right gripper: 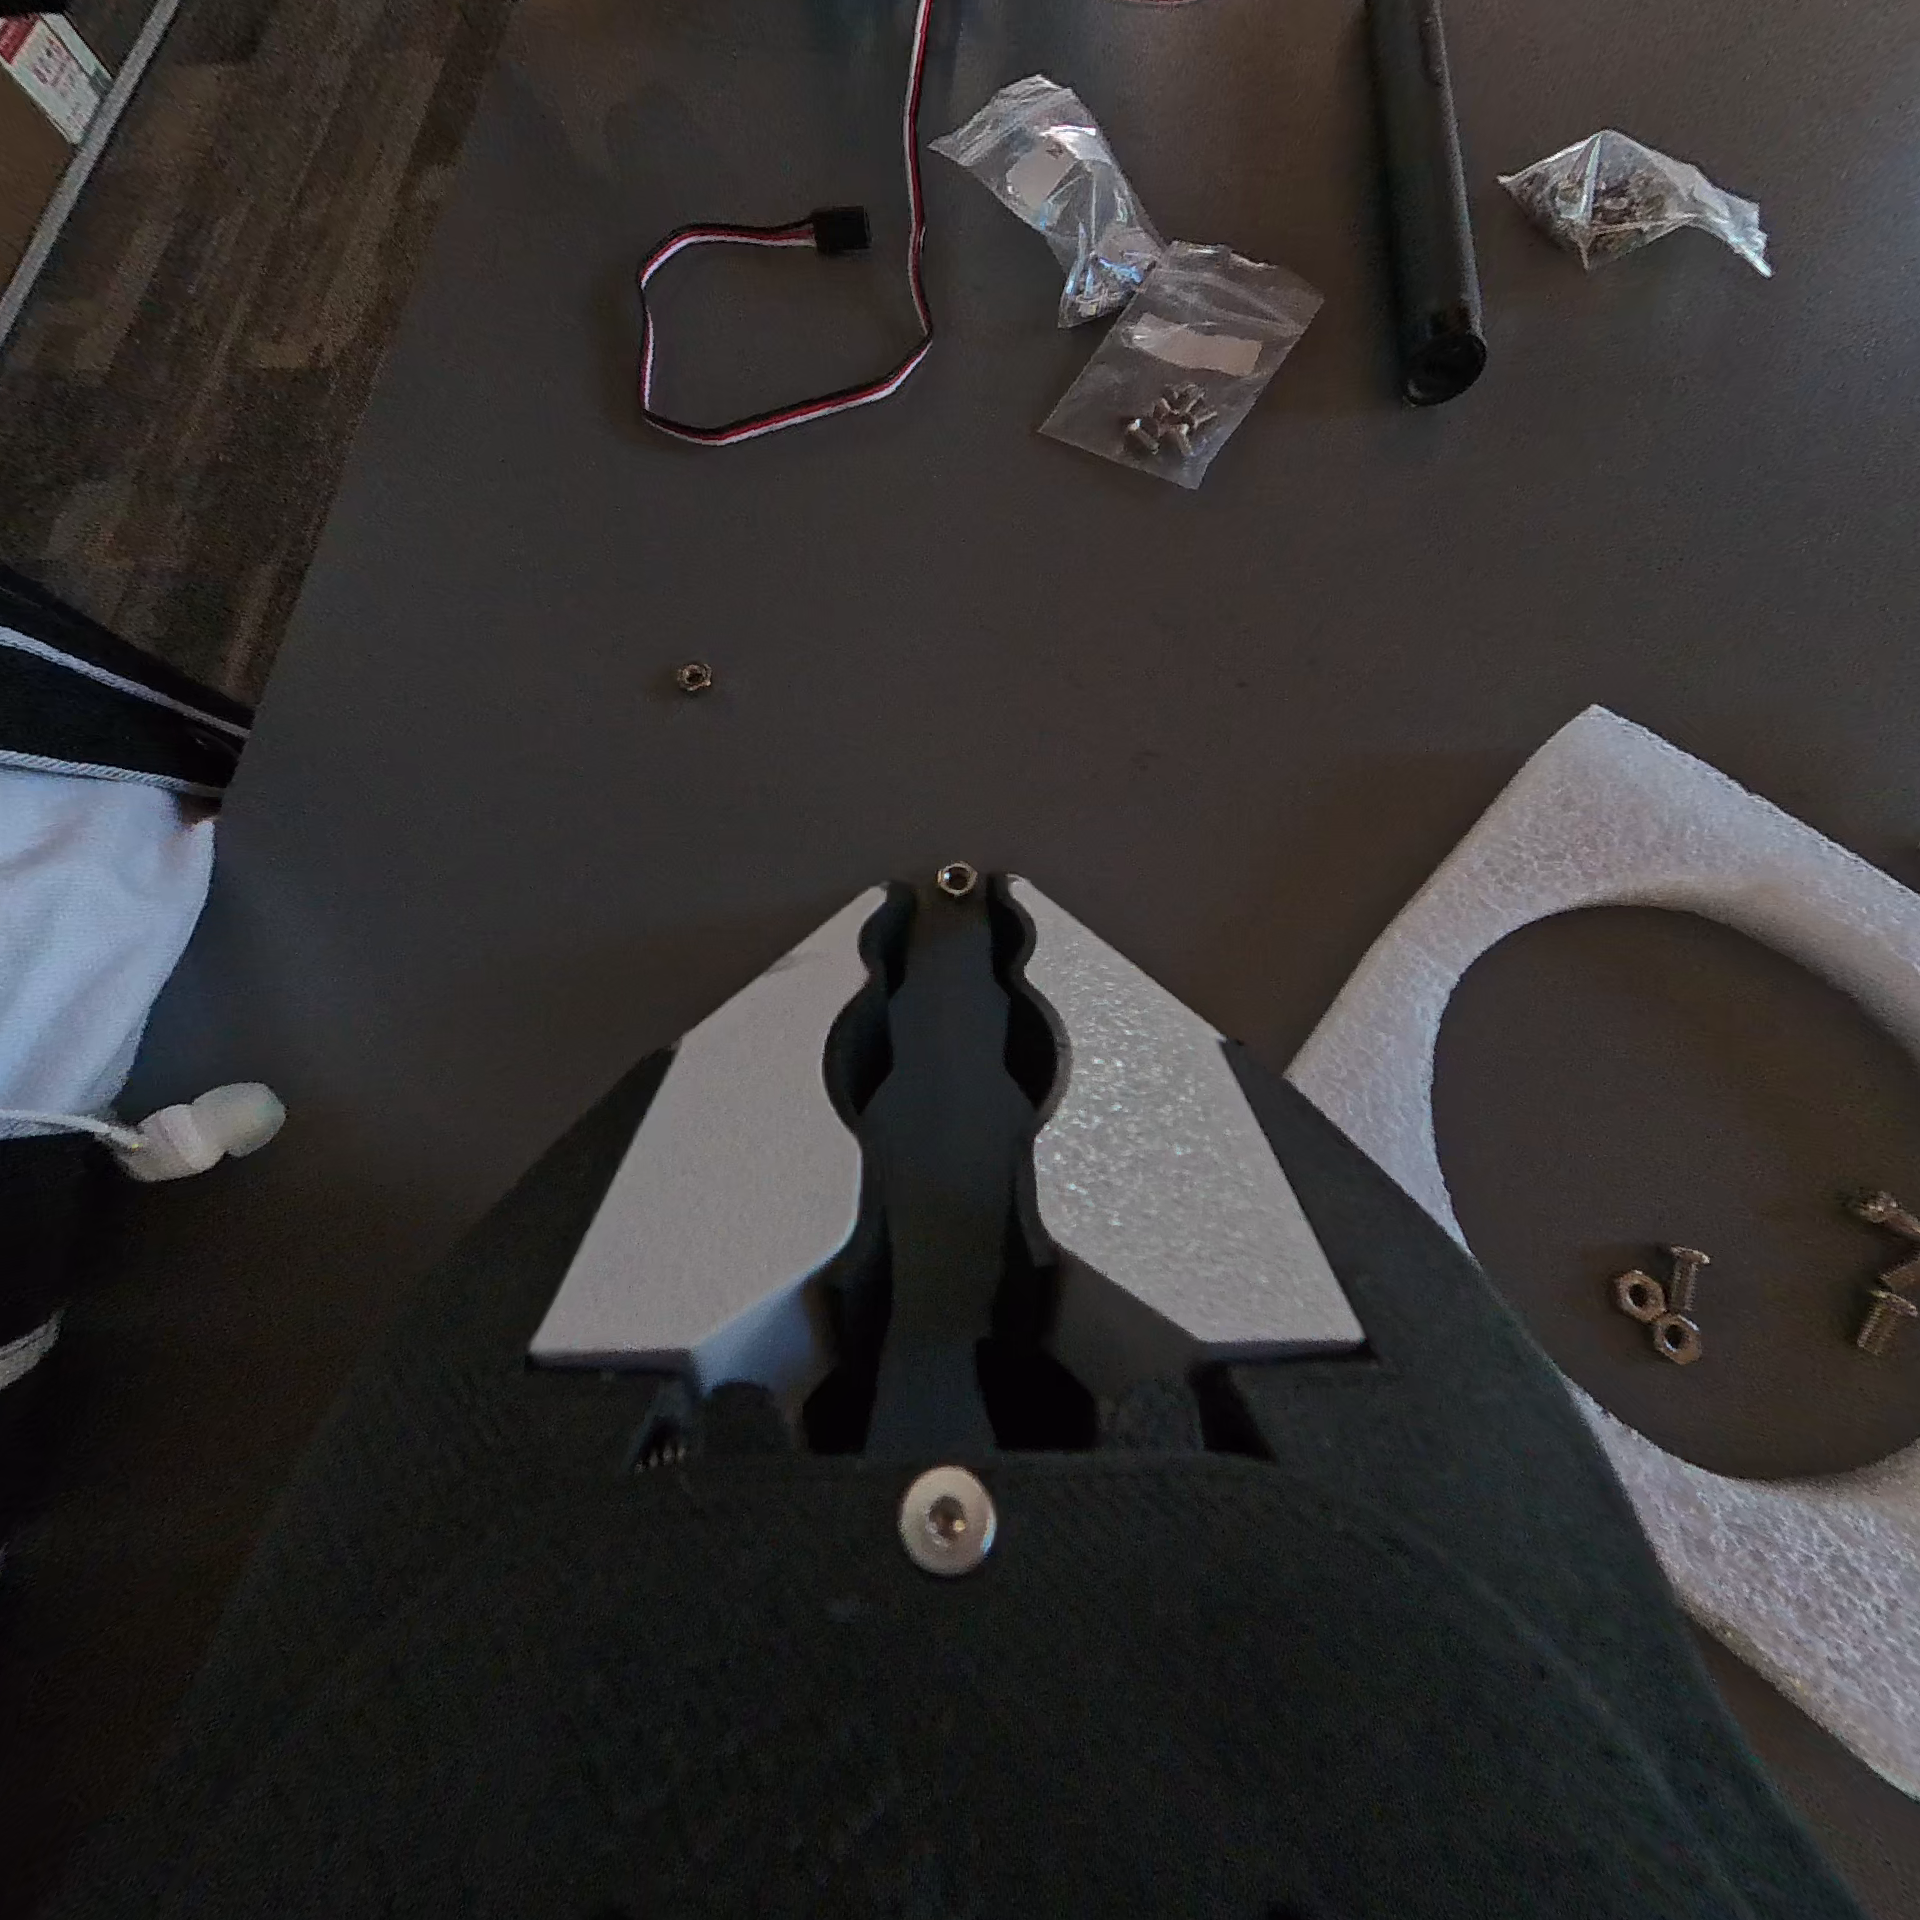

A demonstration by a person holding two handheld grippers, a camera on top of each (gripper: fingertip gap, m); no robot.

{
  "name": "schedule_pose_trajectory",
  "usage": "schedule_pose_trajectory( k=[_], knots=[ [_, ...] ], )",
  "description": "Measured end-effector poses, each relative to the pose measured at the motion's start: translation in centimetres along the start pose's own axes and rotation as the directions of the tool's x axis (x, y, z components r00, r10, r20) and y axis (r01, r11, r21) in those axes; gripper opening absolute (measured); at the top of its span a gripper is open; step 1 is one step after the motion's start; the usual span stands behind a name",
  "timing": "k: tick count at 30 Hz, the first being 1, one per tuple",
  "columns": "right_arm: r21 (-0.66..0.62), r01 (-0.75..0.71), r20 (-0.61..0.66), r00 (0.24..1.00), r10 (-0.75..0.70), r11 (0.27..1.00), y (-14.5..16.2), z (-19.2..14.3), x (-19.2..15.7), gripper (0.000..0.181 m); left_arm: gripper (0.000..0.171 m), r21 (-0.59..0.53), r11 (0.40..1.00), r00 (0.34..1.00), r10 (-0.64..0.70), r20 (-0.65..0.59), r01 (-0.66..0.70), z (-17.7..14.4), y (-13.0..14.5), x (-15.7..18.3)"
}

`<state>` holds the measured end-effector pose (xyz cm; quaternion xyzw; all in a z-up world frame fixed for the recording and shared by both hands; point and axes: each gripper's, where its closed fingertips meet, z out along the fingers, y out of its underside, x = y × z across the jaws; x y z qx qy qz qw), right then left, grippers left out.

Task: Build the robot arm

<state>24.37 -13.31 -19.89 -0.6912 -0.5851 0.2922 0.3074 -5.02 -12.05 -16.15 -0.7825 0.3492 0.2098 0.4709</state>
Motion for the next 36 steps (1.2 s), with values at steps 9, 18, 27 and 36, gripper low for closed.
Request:
schedule_pose_trajectory(
  k=[9,18,27,36],
  knots=[
    [0.173,-0.102,0.059,0.994,0.093,0.980,-2.3,-1.6,0.6,0.044,0.045,0.014,1.000,1.000,-0.013,0.000,0.013,0.0,-0.1,0.0],
    [0.428,-0.084,-0.173,0.970,0.173,0.900,-4.0,-5.6,5.8,0.035,0.045,0.050,0.991,0.990,0.118,0.071,-0.122,0.1,-0.1,0.5],
    [0.441,-0.069,-0.382,0.888,0.257,0.895,-3.0,-7.4,6.5,0.035,0.045,0.036,0.858,0.839,0.491,0.235,-0.512,0.2,0.4,1.6],
    [0.425,0.109,-0.348,0.936,0.051,0.899,-15.9,-0.3,0.4,0.032,0.045,0.106,0.785,0.788,0.590,0.177,-0.611,0.5,0.5,1.4]
  ],
)
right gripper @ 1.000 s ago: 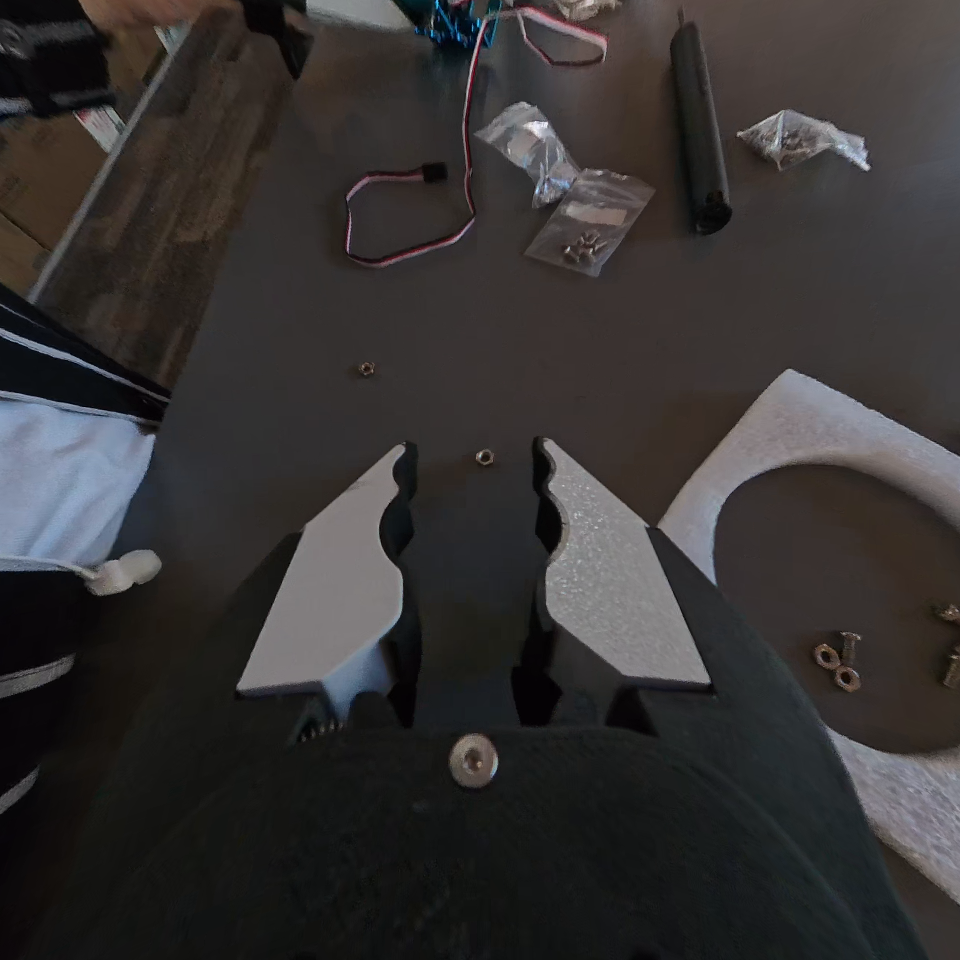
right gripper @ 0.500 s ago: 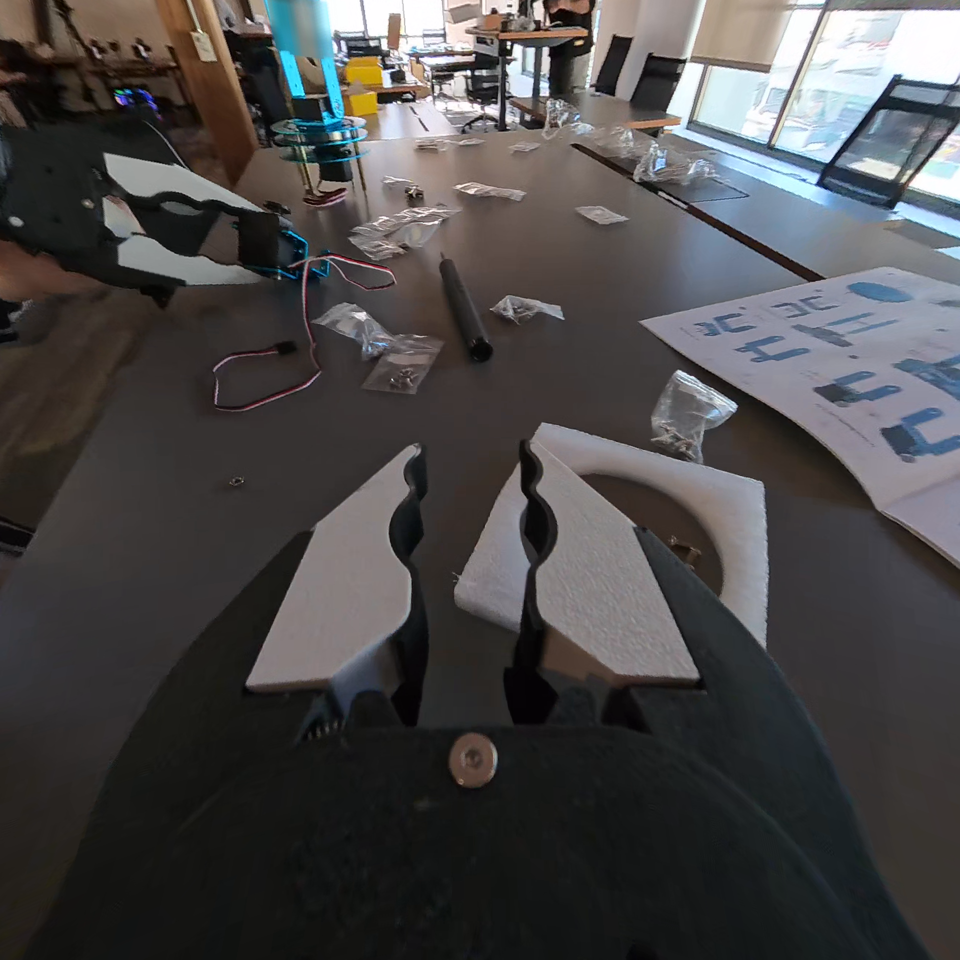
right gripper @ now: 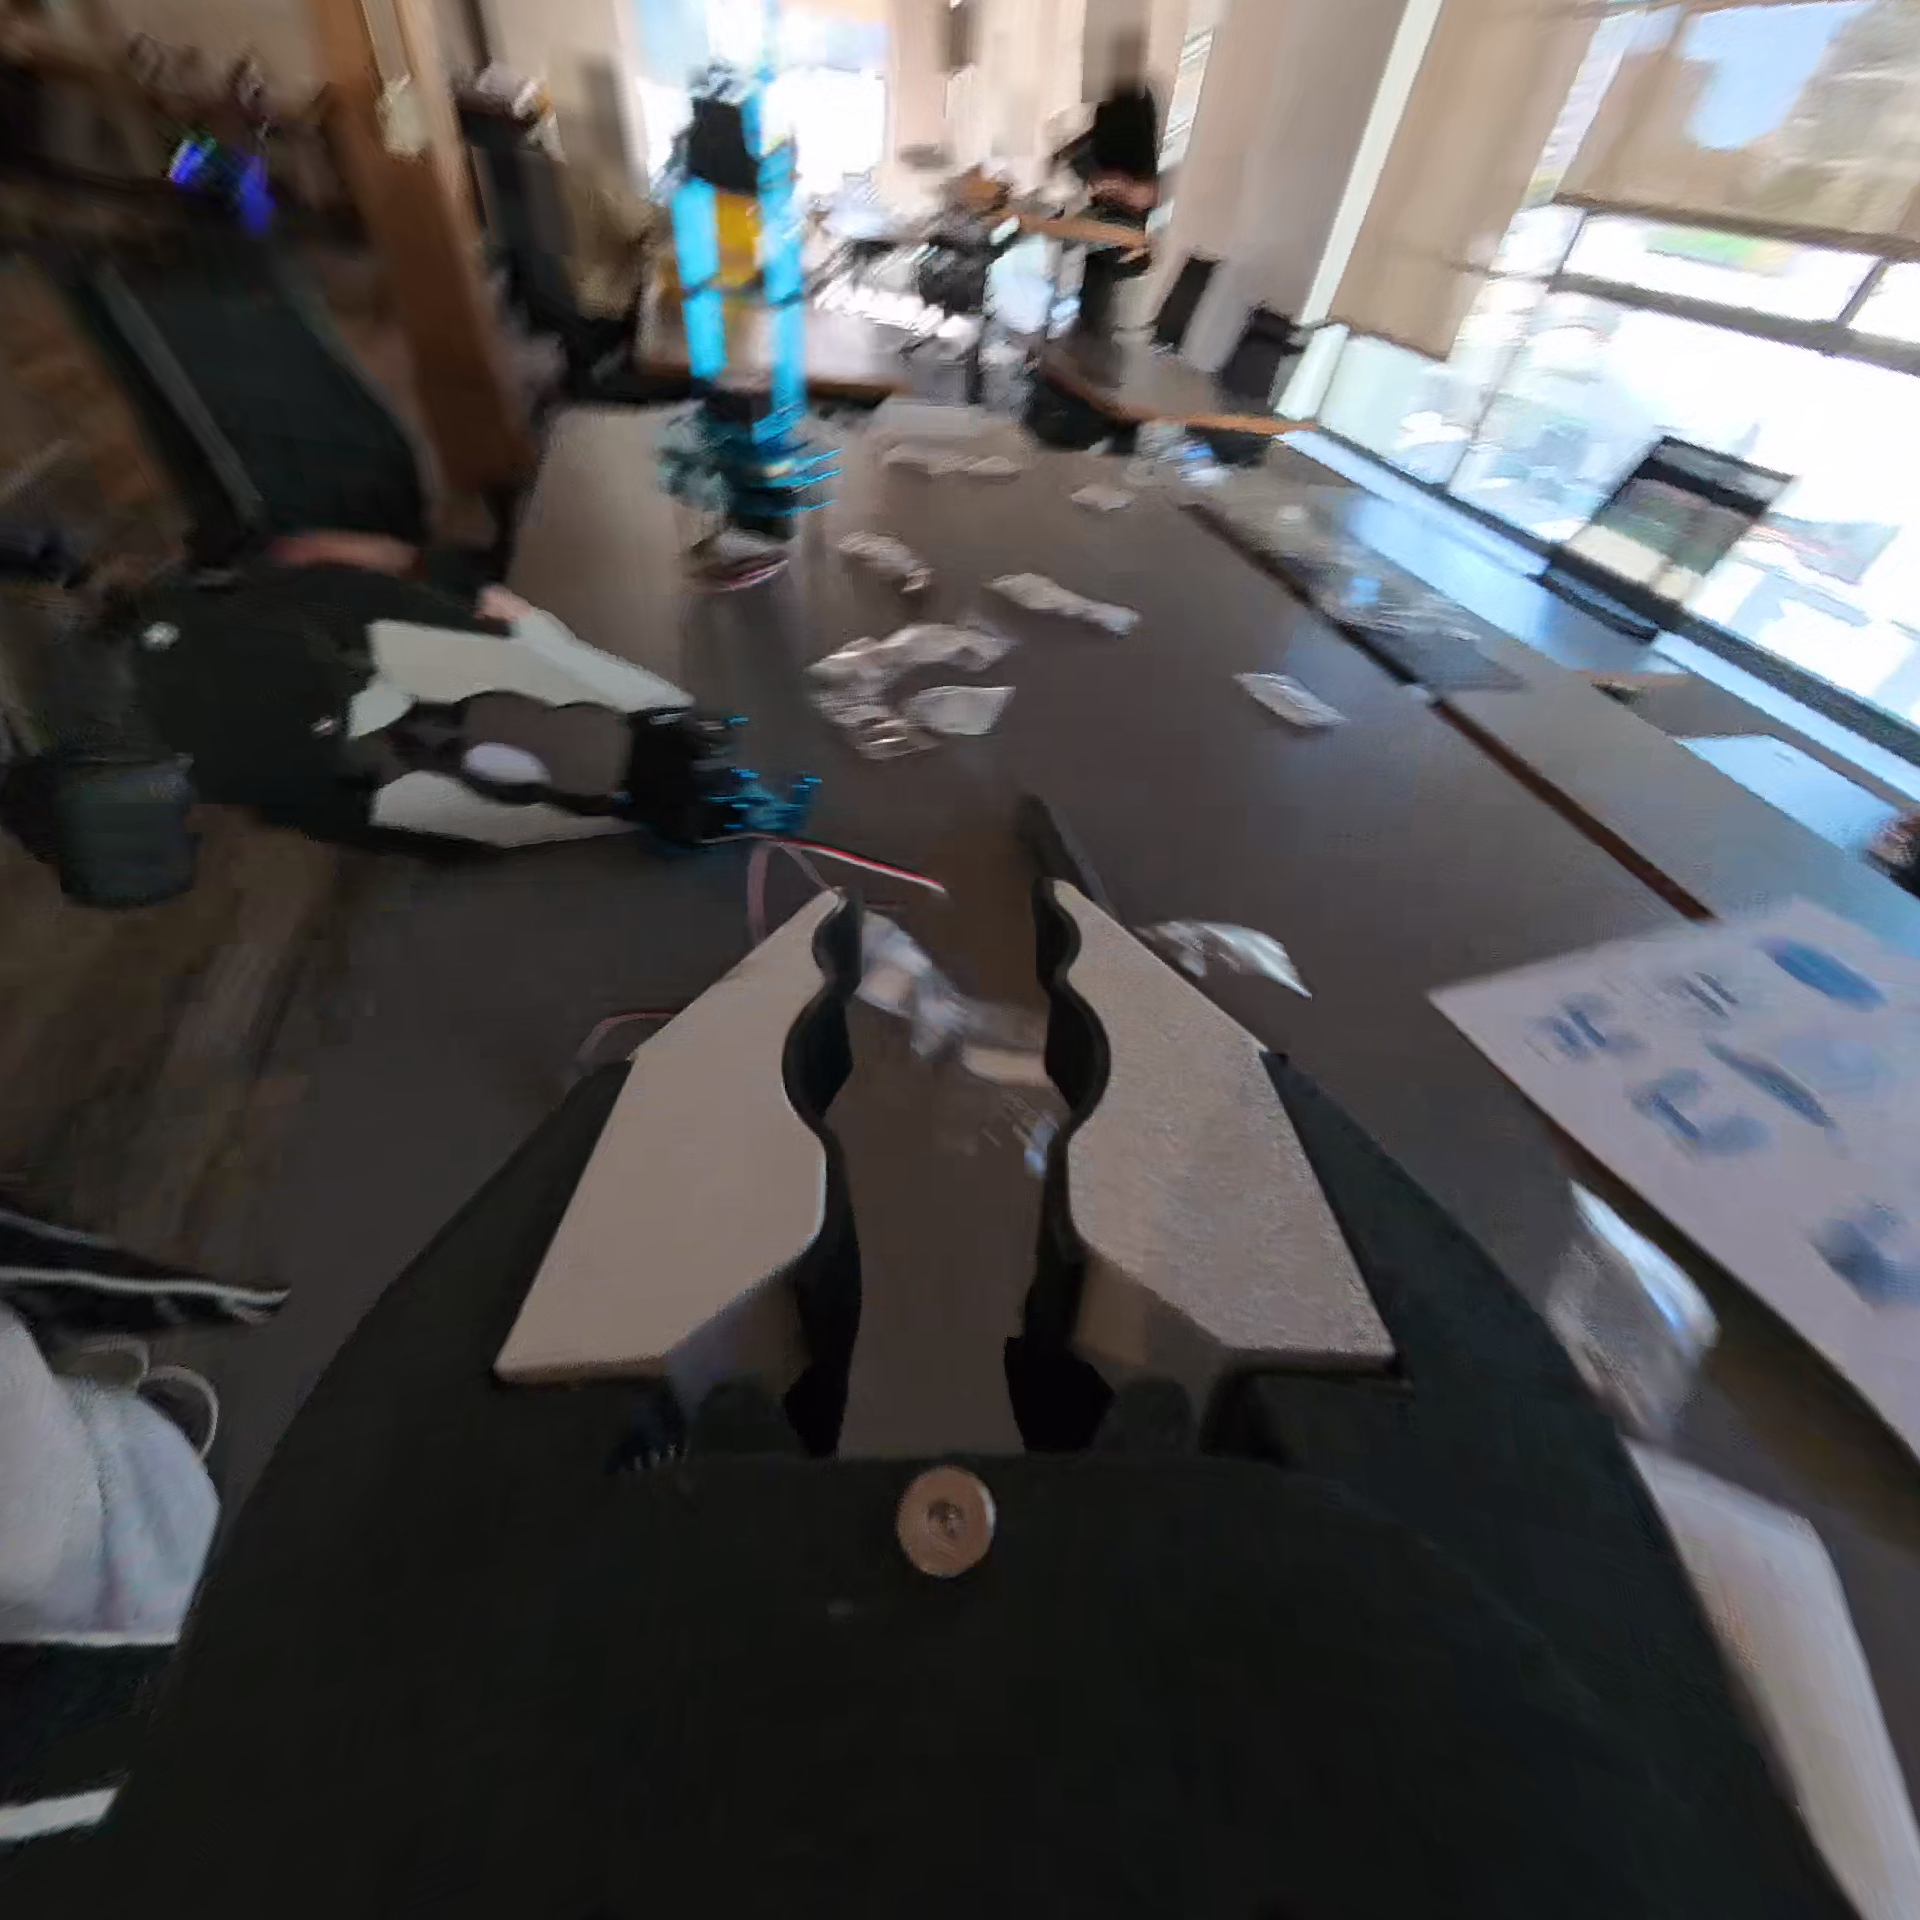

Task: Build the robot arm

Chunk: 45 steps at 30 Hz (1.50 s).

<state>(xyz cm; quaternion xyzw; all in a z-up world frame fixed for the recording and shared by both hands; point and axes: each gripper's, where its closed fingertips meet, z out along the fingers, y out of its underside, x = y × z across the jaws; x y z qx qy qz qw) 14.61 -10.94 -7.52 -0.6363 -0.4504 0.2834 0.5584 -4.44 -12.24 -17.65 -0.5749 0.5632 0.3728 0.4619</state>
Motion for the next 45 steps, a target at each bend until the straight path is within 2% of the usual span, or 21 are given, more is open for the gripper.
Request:
schedule_pose_trajectory(
  k=[2,4,6,9,13,20,23,25,28,30,32,33,34,36,38,40,43,45],
  knots=[
    [-0.075,0.098,0.097,0.991,-0.090,0.992,-0.4,4.6,-3.6,0.033,0.045,0.021,1.000,1.000,0.003,-0.016,-0.003,0.0,0.2,0.0],
    [-0.121,0.130,0.179,0.978,-0.107,0.984,-0.2,8.5,-6.3,0.034,0.044,0.051,0.999,0.999,-0.010,-0.033,0.012,-0.2,0.3,0.1],
    [-0.164,0.108,0.242,0.968,-0.066,0.980,0.4,11.5,-8.2,0.034,0.045,0.074,0.996,0.998,-0.046,-0.053,0.050,-0.5,0.5,0.2],
    [-0.248,0.062,0.279,0.960,0.010,0.967,1.6,14.5,-9.7,0.035,0.054,0.105,0.981,0.984,-0.158,-0.084,0.166,-1.0,0.8,0.0],
    [-0.293,0.013,0.283,0.956,0.074,0.956,2.2,16.0,-10.2,0.034,0.057,0.145,0.926,0.928,-0.321,-0.188,0.350,-1.5,0.7,0.3],
    [-0.352,0.019,0.295,0.951,0.092,0.936,3.3,16.1,-10.5,0.031,0.061,0.160,0.781,0.776,-0.528,-0.346,0.603,-2.9,0.0,0.1],
    [-0.353,0.041,0.298,0.952,0.071,0.935,3.0,14.9,-10.6,0.031,0.060,0.141,0.672,0.669,-0.647,-0.365,0.727,-3.6,0.6,-0.7],
    [-0.307,0.037,0.285,0.957,0.055,0.951,1.7,12.4,-10.3,0.031,0.060,0.131,0.573,0.578,-0.734,-0.356,0.809,-4.3,1.4,-1.6],
    [-0.256,0.058,0.185,0.983,-0.009,0.965,0.8,6.0,-7.9,0.034,0.056,0.166,0.397,0.430,-0.850,-0.304,0.903,-6.1,2.4,-3.9],
    [-0.240,0.063,0.046,0.998,-0.053,0.969,1.1,0.3,-4.7,0.036,0.054,0.202,0.243,0.296,-0.907,-0.301,0.949,-7.6,2.3,-5.7],
    [-0.275,0.031,-0.156,0.985,-0.076,0.961,3.1,-6.1,-0.3,0.036,0.056,0.207,0.102,0.169,-0.926,-0.337,0.973,-8.5,1.0,-7.0],
    [-0.302,-0.011,-0.254,0.965,-0.069,0.953,4.5,-9.5,1.9,0.038,0.056,0.194,0.056,0.123,-0.927,-0.354,0.979,-8.6,0.0,-7.4],
    [-0.326,-0.058,-0.341,0.938,-0.060,0.944,6.0,-12.7,3.8,0.041,0.056,0.174,0.034,0.096,-0.926,-0.365,0.984,-8.5,-1.3,-7.6],
    [-0.348,-0.112,-0.466,0.882,-0.068,0.931,8.3,-18.7,6.9,0.043,0.059,0.133,0.058,0.105,-0.920,-0.378,0.989,-7.9,-5.1,-7.7],
    [-0.330,-0.137,-0.530,0.846,-0.063,0.934,9.4,-23.6,8.8,0.044,0.060,0.113,0.120,0.155,-0.908,-0.389,0.986,-7.1,-10.2,-7.8],
    [-0.307,-0.151,-0.523,0.852,-0.034,0.940,10.1,-27.1,9.6,0.046,0.061,0.084,0.152,0.173,-0.897,-0.407,0.985,-6.2,-16.4,-7.7],
    [-0.331,-0.136,-0.501,0.864,-0.052,0.934,11.5,-31.5,11.3,0.049,0.067,0.015,0.170,0.160,-0.886,-0.436,0.985,-4.7,-26.4,-6.4],
    [-0.354,-0.135,-0.505,0.860,-0.068,0.925,12.5,-33.9,13.0,0.049,0.071,-0.036,0.222,0.185,-0.880,-0.437,0.974,-3.4,-32.9,-5.0]
  ],
)
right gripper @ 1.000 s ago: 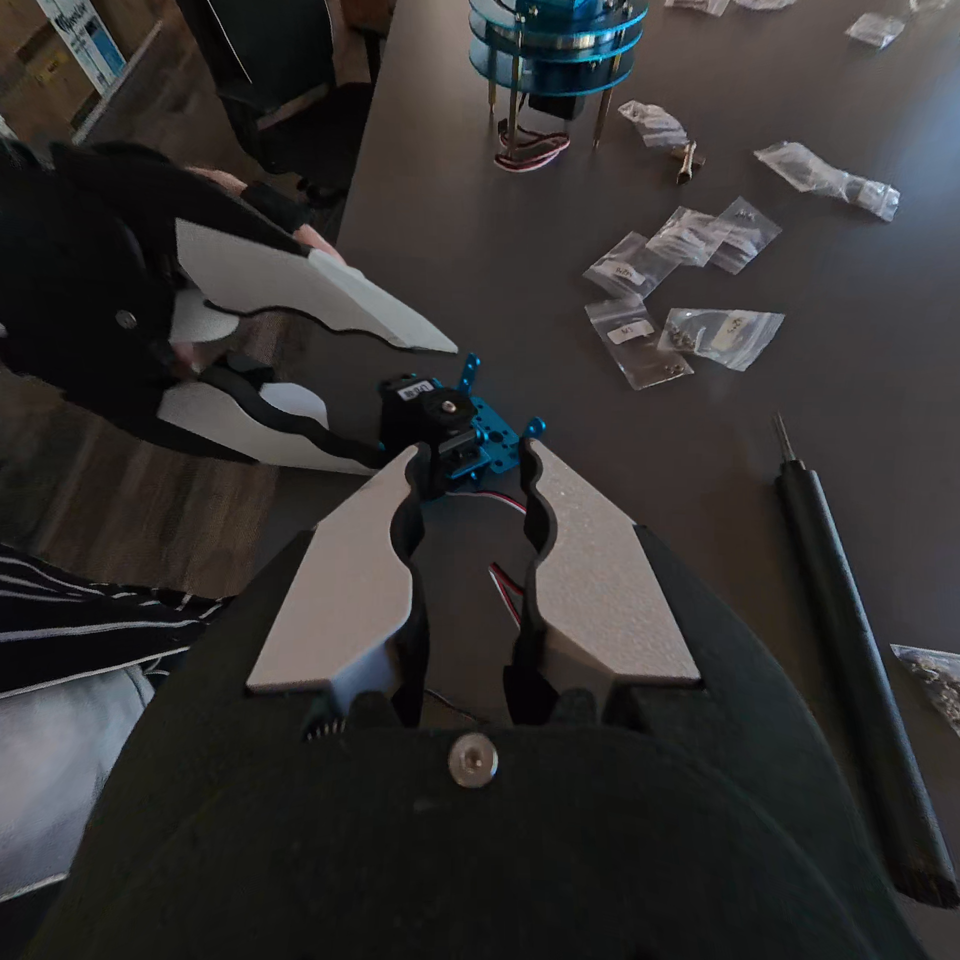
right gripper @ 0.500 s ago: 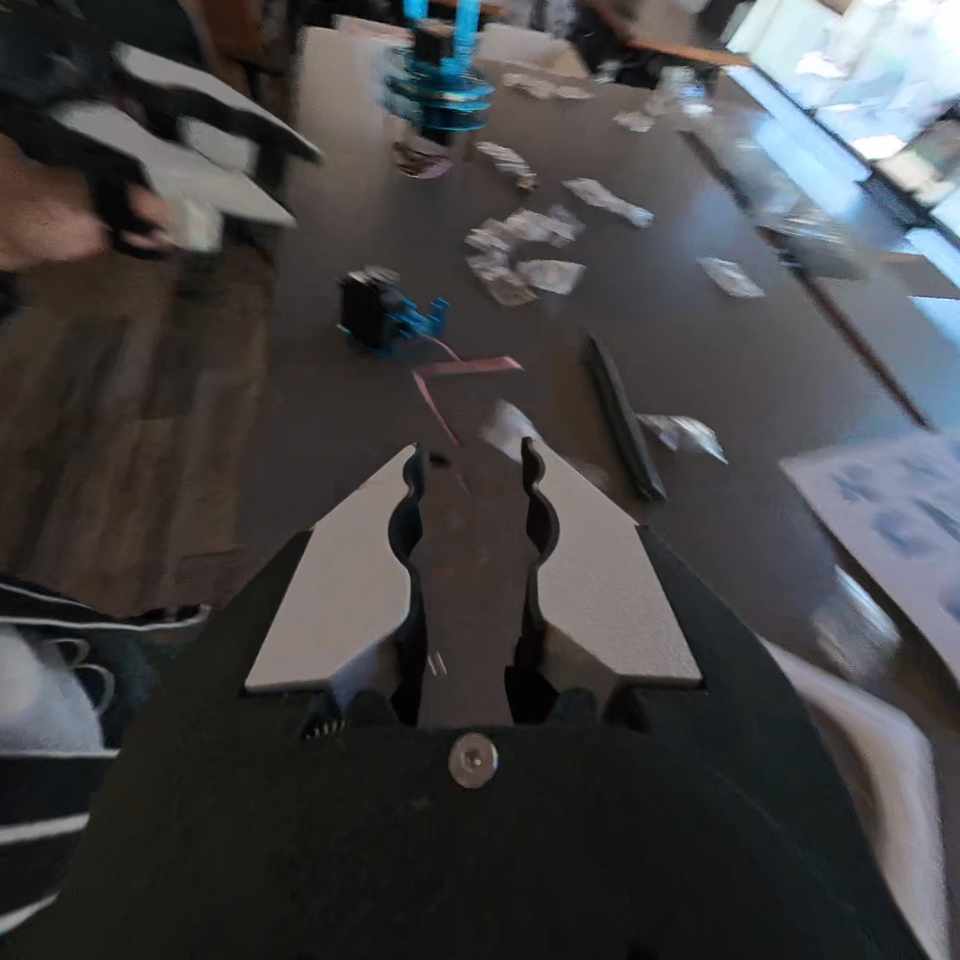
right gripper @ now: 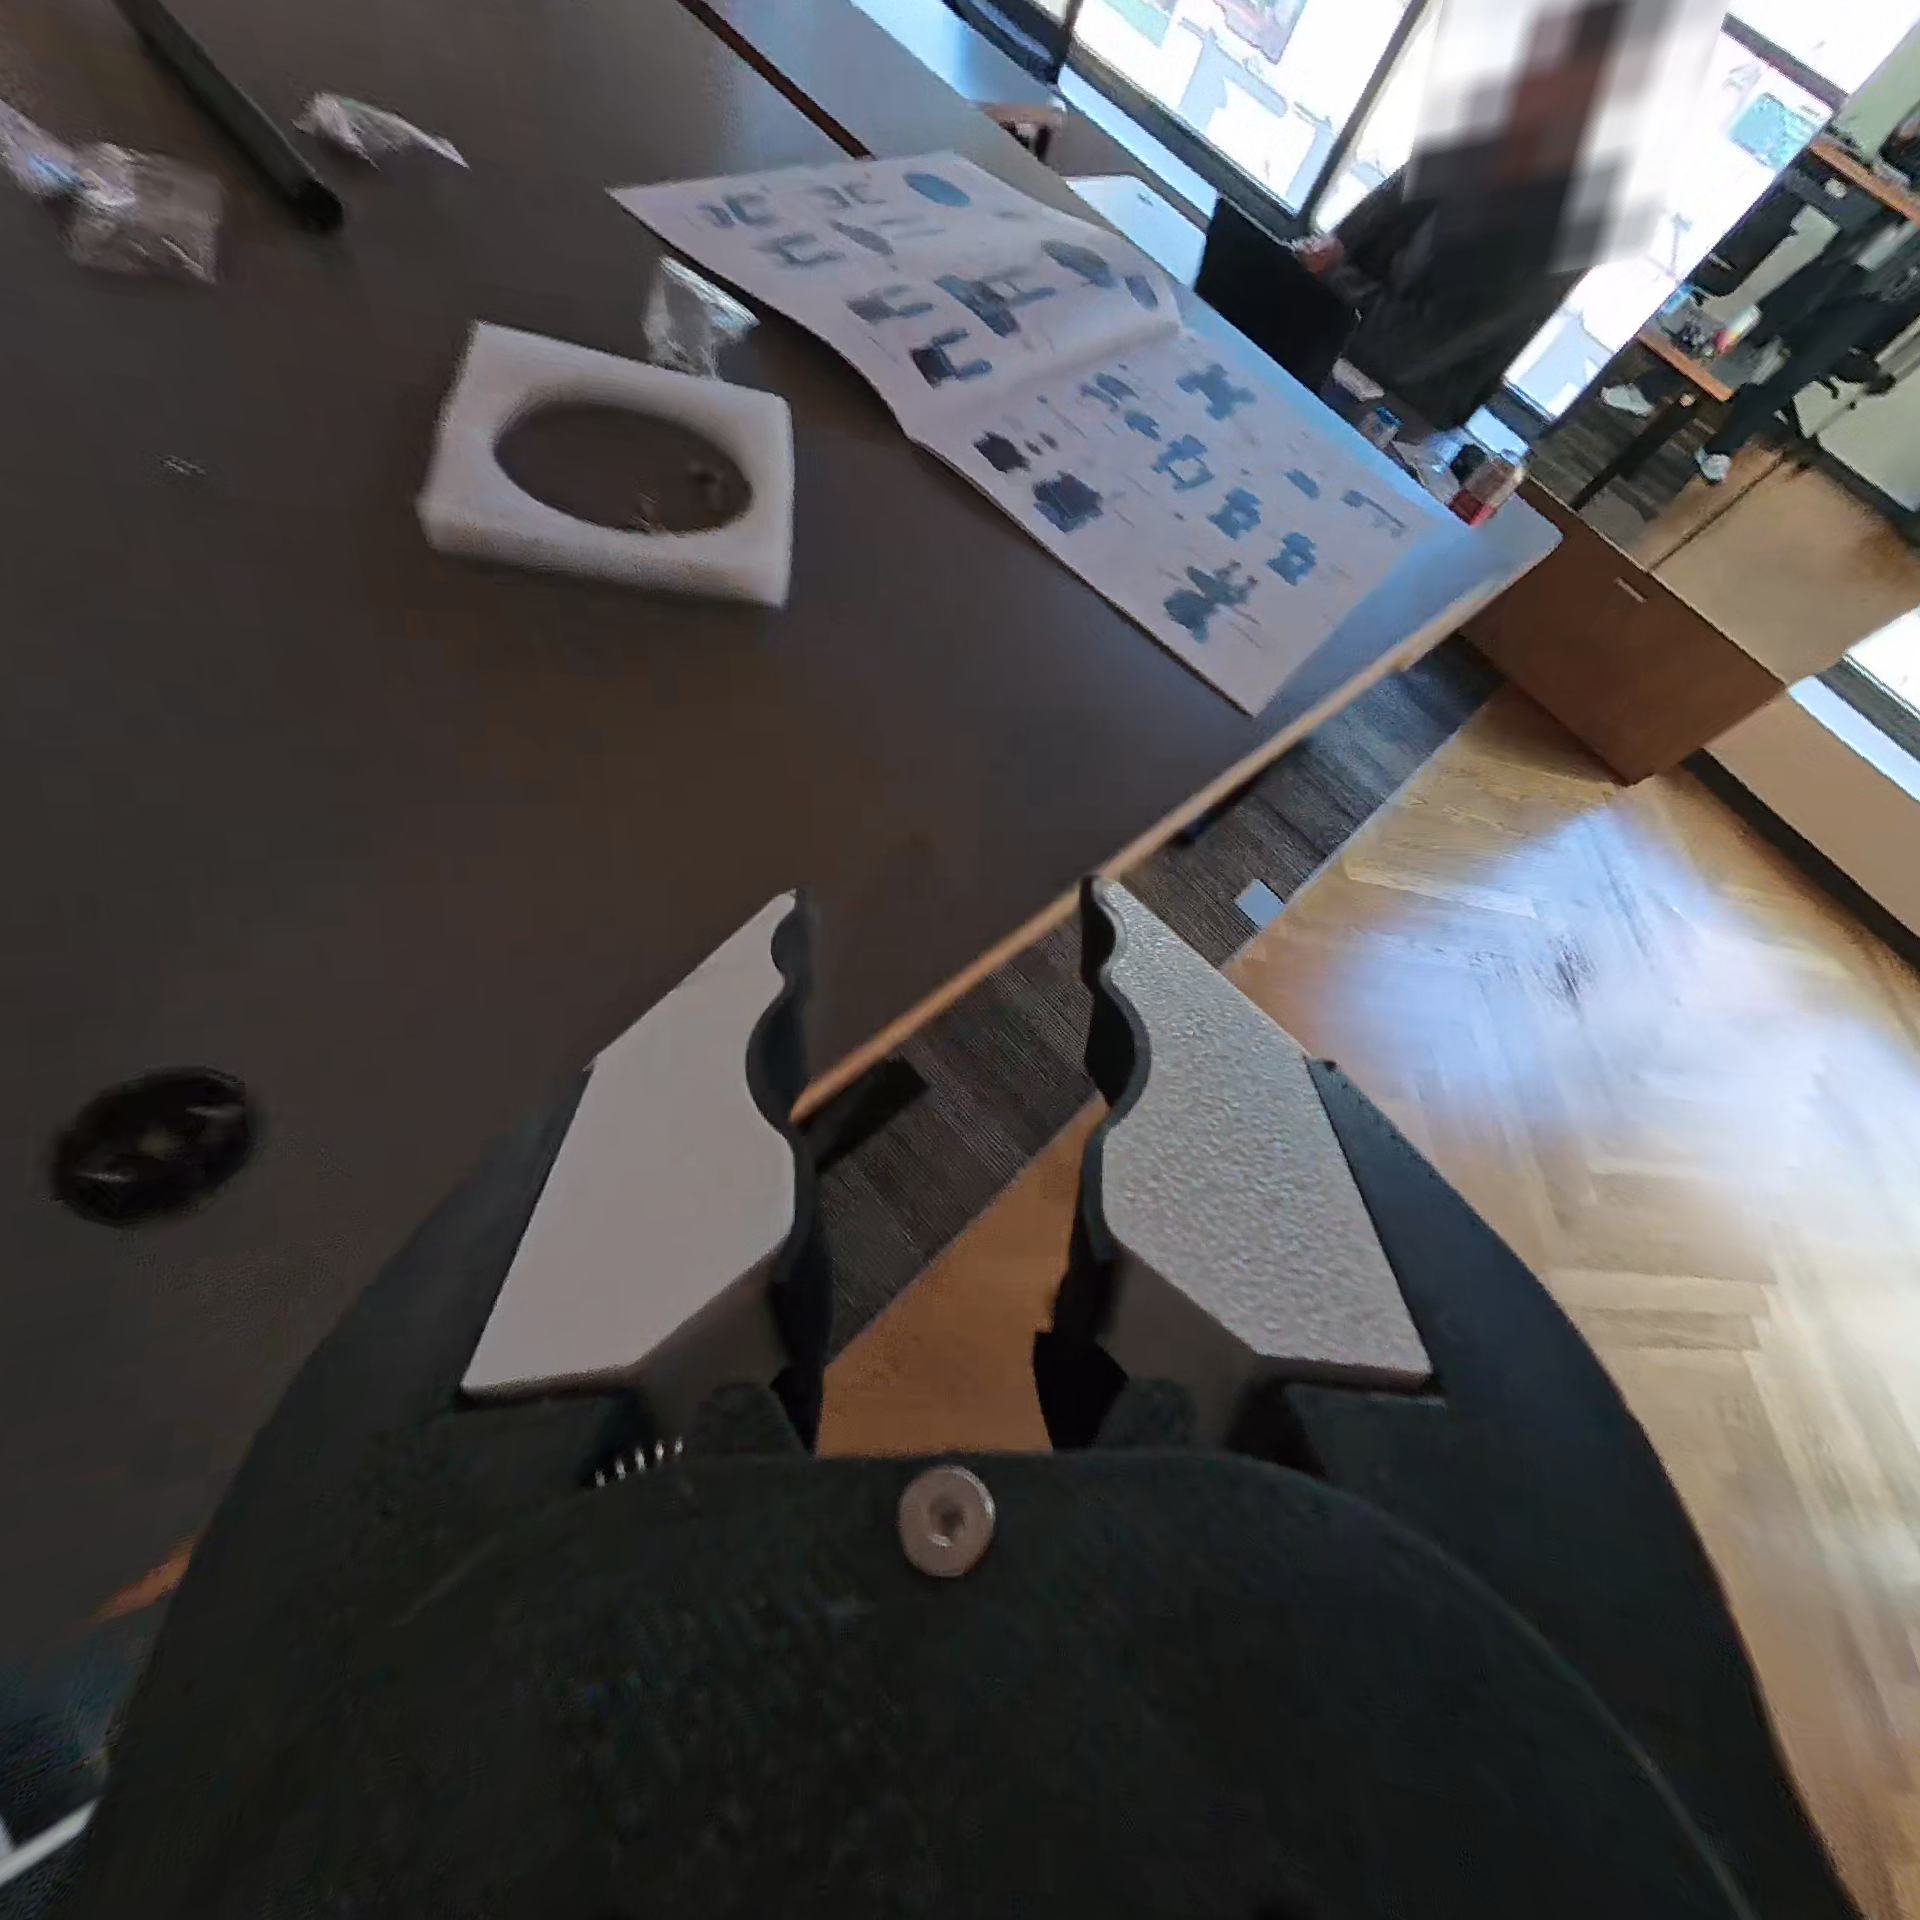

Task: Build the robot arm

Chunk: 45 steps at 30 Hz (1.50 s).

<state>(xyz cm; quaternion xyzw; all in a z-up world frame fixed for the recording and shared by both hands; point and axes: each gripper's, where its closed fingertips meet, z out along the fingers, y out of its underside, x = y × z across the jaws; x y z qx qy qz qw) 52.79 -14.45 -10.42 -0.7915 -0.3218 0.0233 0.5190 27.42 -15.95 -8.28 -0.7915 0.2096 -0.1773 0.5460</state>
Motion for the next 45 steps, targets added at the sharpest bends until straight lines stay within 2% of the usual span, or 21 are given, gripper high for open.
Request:
schedule_pose_trajectory(
  k=[3,6,10,16,19,21,25,29,34,40,45],
  knots=[
    [-0.130,-0.016,-0.029,1.000,0.013,0.991,2.4,0.2,4.0,0.054,0.077,-0.116,0.988,0.994,0.107,0.032,-0.103,5.3,0.1,5.7],
    [-0.190,-0.002,-0.030,1.000,-0.003,0.982,2.7,1.6,7.1,0.056,0.080,-0.173,0.980,0.994,0.103,0.020,-0.098,8.7,-0.2,9.5],
    [-0.153,0.044,-0.015,0.999,-0.047,0.987,1.4,4.5,9.3,0.056,0.082,-0.199,0.978,0.998,0.062,0.016,-0.058,11.5,-0.4,11.0],
    [-0.180,0.138,0.069,0.989,-0.128,0.974,0.9,10.3,9.9,0.057,0.081,-0.181,0.983,0.999,0.025,0.031,-0.019,15.5,-0.3,10.6],
    [-0.186,0.200,0.083,0.979,-0.188,0.962,0.6,12.8,10.9,0.057,0.082,-0.216,0.976,1.000,-0.009,0.015,0.012,17.3,0.0,11.1],
    [-0.180,0.191,0.125,0.977,-0.171,0.965,0.6,14.4,11.1,0.057,0.081,-0.232,0.973,1.000,-0.016,0.005,0.017,18.2,0.1,11.5],
    [-0.176,0.242,0.201,0.958,-0.206,0.954,0.8,17.7,12.5,0.059,0.079,-0.262,0.965,0.998,-0.017,0.055,0.030,20.1,0.2,10.6],
    [-0.092,0.167,0.362,0.924,-0.123,0.982,0.3,19.9,14.5,0.059,0.073,-0.299,0.952,0.994,-0.033,0.100,0.062,22.6,-0.4,10.2],
    [0.018,0.085,0.581,0.810,-0.079,0.996,-0.4,22.5,18.1,0.057,0.065,-0.328,0.939,0.984,-0.051,0.168,0.104,27.3,-1.6,9.2],
    [0.106,-0.020,0.670,0.740,-0.056,0.994,-2.0,27.3,21.9,0.057,0.066,-0.265,0.948,0.944,-0.085,0.318,0.175,33.2,-2.1,6.4],
    [0.121,-0.075,0.676,0.736,-0.026,0.990,-2.8,32.0,23.9,0.059,0.066,-0.195,0.961,0.894,-0.094,0.437,0.196,34.7,-2.2,3.7]
  ],
)
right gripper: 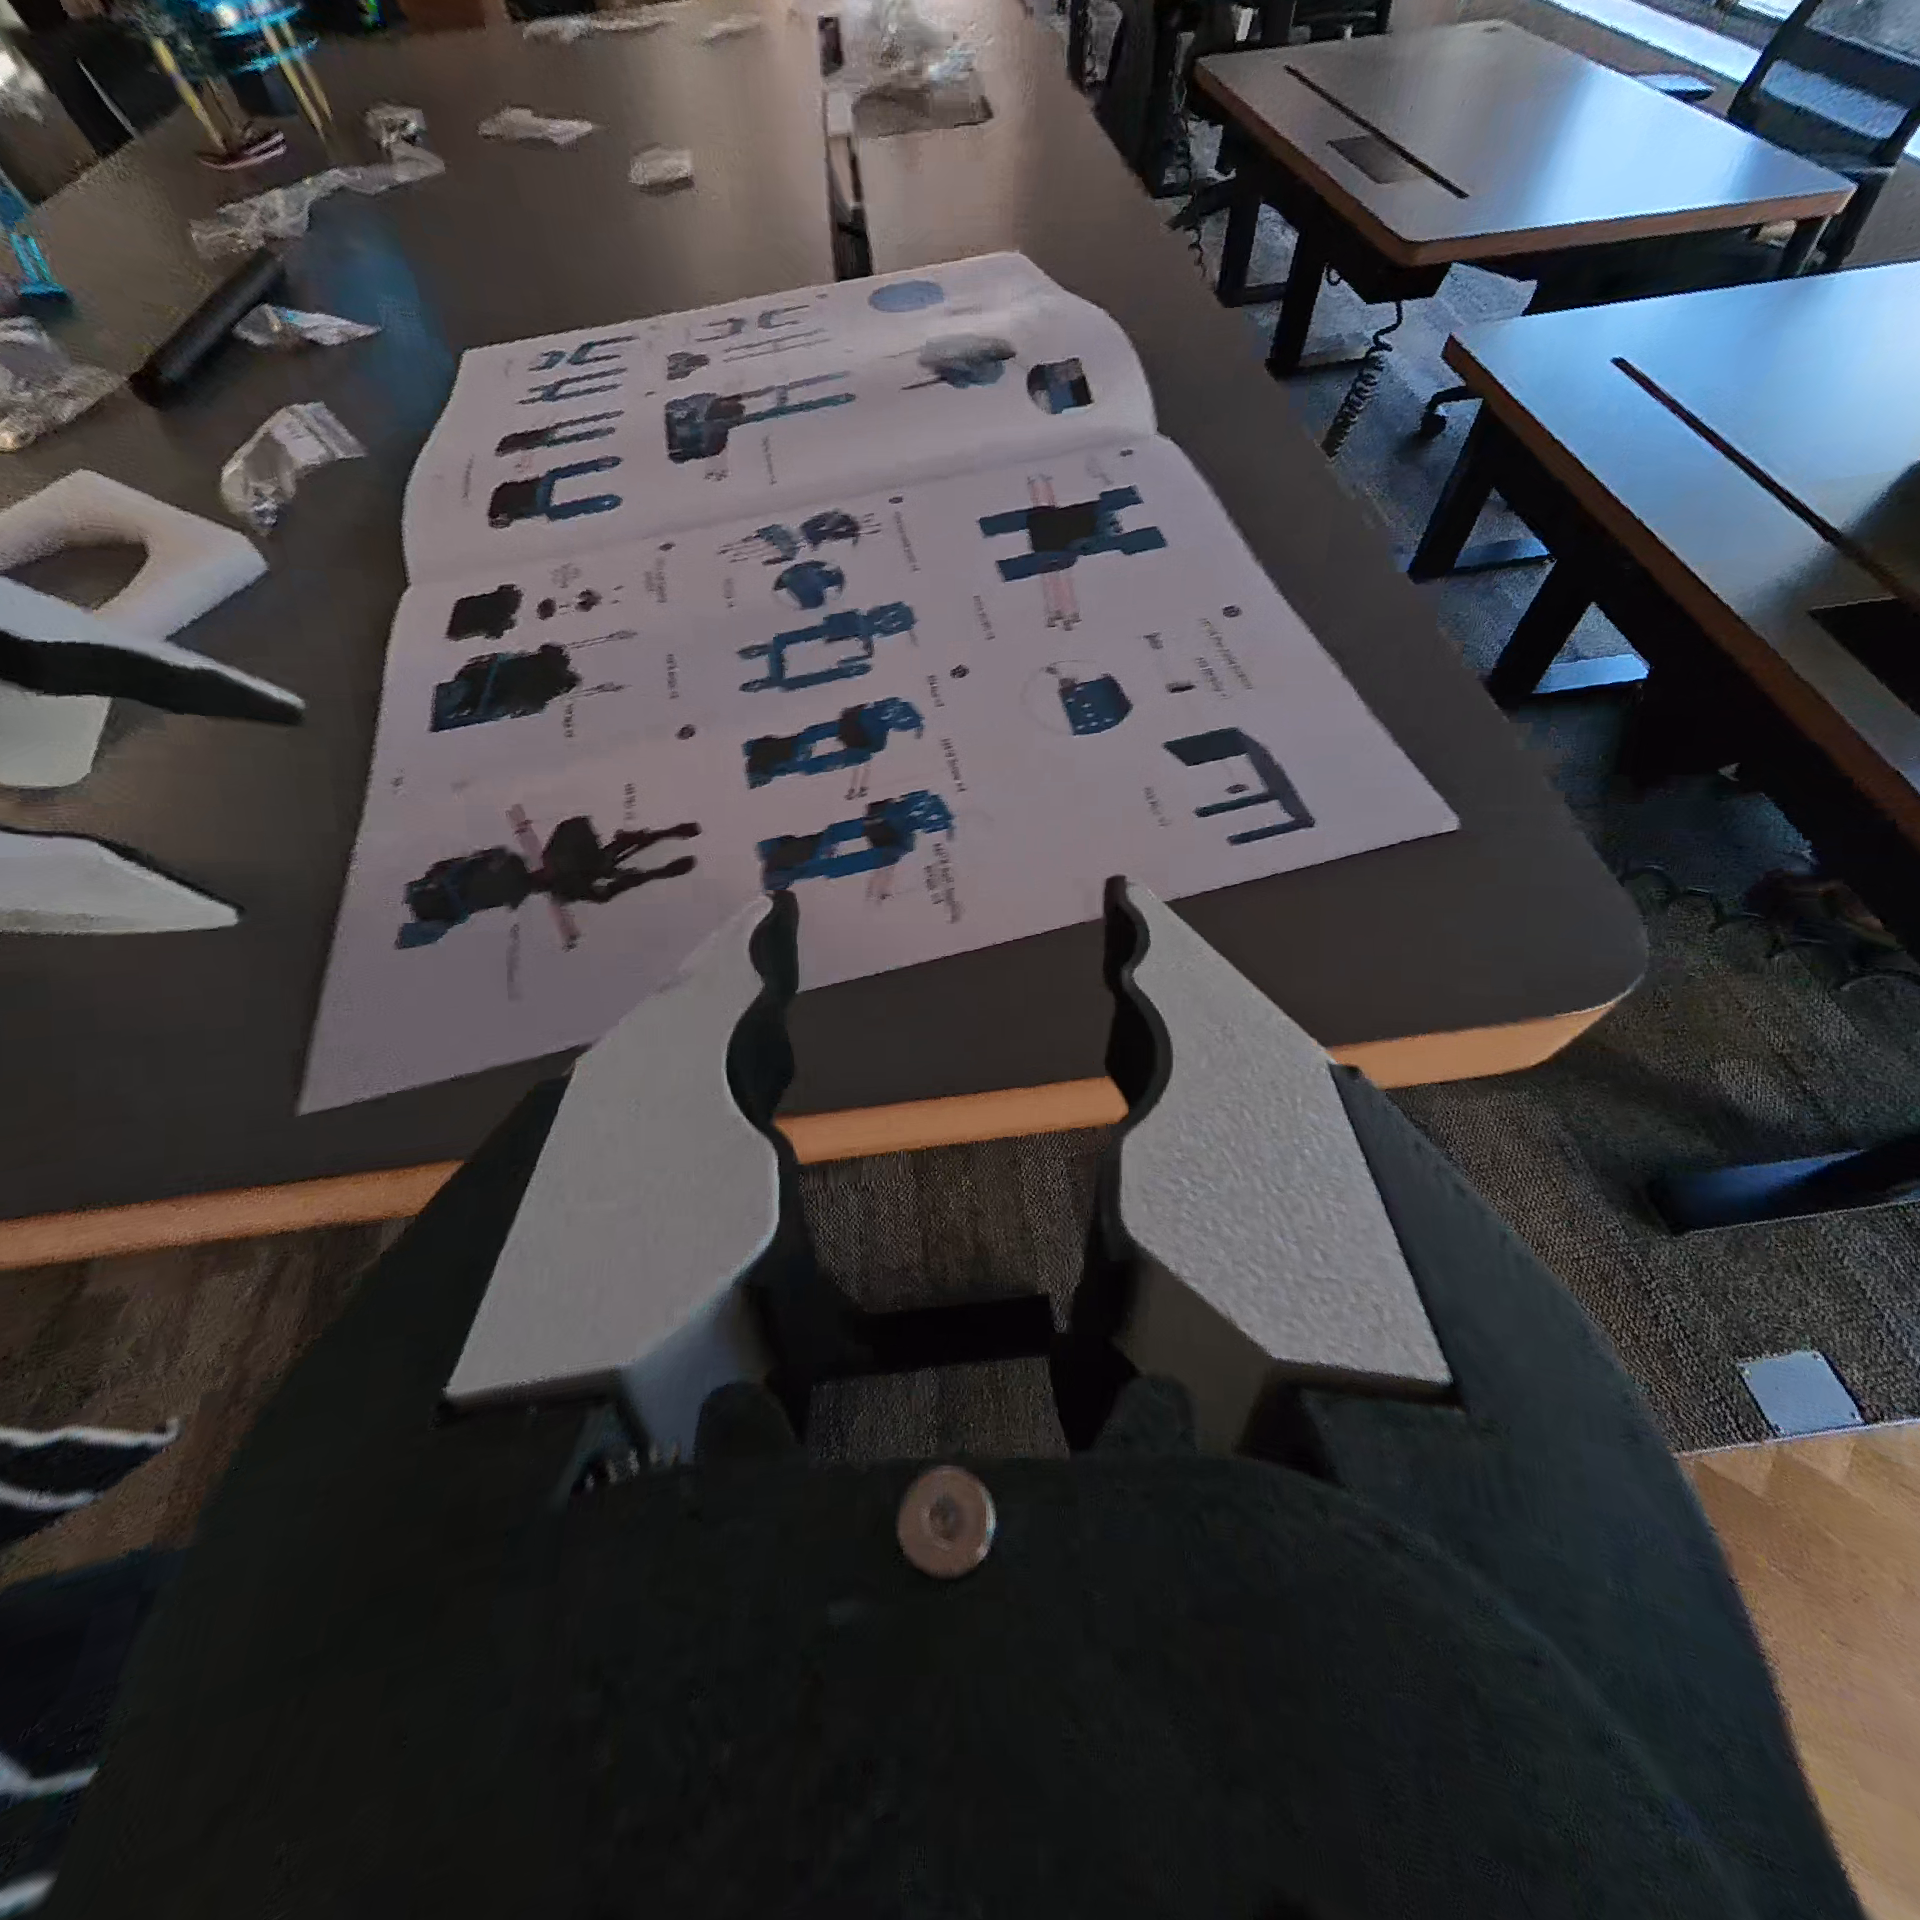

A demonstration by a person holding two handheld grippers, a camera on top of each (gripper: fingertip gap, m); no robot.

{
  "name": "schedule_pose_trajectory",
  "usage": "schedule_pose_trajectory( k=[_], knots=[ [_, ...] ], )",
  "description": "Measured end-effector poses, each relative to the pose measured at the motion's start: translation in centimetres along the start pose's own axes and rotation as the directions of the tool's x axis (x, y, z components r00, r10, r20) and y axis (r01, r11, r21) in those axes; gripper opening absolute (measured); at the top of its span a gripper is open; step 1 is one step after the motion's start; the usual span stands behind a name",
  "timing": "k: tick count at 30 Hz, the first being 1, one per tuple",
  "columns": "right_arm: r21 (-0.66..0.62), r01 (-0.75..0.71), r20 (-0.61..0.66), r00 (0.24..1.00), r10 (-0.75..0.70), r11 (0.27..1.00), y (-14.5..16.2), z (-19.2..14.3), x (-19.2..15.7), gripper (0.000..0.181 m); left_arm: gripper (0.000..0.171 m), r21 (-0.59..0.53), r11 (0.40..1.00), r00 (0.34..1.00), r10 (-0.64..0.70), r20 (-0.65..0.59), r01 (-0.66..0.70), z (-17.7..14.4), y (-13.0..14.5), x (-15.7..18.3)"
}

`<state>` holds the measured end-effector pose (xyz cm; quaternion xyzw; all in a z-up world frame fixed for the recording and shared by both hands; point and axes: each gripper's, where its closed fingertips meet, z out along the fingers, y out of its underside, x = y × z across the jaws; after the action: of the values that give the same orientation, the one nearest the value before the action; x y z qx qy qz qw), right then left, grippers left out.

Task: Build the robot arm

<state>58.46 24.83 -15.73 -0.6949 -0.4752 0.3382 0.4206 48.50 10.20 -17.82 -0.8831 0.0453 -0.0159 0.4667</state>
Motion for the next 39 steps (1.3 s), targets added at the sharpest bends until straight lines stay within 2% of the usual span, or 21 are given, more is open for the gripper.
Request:
schedule_pose_trajectory(
  k=[4,6,8,12,16,21,23,27,30,35,39],
  knots=[
    [0.098,-0.101,0.000,0.995,0.102,0.990,-2.7,1.6,3.4,0.056,0.064,0.045,0.999,0.997,-0.032,0.077,0.029,0.2,-0.8,-2.1],
    [0.150,-0.152,0.054,0.988,0.146,0.977,-4.9,2.7,4.7,0.055,0.065,0.027,0.997,0.994,-0.081,0.067,0.079,0.6,-0.6,-2.5],
    [0.202,-0.135,0.103,0.988,0.116,0.970,-7.1,4.4,5.8,0.055,0.067,0.012,0.991,0.991,-0.130,0.044,0.130,0.7,-0.3,-2.8],
    [0.243,0.023,0.314,0.944,-0.101,0.970,-8.8,8.1,4.9,0.052,0.067,0.013,0.980,0.980,-0.197,0.025,0.197,0.7,-0.2,-3.2],
    [0.276,-0.067,0.448,0.891,-0.067,0.959,-10.1,10.4,4.8,0.048,0.067,-0.042,0.975,0.976,-0.220,-0.010,0.219,1.3,0.5,-3.0],
    [0.361,-0.091,0.310,0.950,-0.027,0.928,-11.3,10.8,6.9,0.038,0.057,-0.040,0.964,0.964,-0.266,-0.029,0.264,1.2,0.5,-3.2],
    [0.366,-0.105,0.295,0.955,-0.008,0.925,-11.4,10.8,7.3,0.035,0.056,-0.037,0.962,0.962,-0.271,-0.030,0.270,1.2,0.5,-3.3],
    [0.282,-0.172,0.339,0.938,0.070,0.944,-10.8,11.7,7.6,0.035,0.056,-0.047,0.968,0.968,-0.249,-0.015,0.248,1.3,0.6,-3.3],
    [0.278,-0.197,0.334,0.937,0.098,0.940,-10.8,11.8,8.0,0.030,0.054,-0.049,0.969,0.970,-0.242,-0.009,0.242,1.3,0.6,-3.3],
    [0.247,-0.273,0.360,0.917,0.173,0.930,-10.7,12.1,8.7,0.012,0.046,-0.020,0.949,0.948,-0.314,-0.048,0.314,1.1,0.3,-3.7],
    [0.264,-0.270,0.362,0.918,0.164,0.926,-10.8,11.9,8.7,0.002,0.041,-0.009,0.935,0.933,-0.353,-0.069,0.353,1.0,0.2,-3.9]
  ],
)
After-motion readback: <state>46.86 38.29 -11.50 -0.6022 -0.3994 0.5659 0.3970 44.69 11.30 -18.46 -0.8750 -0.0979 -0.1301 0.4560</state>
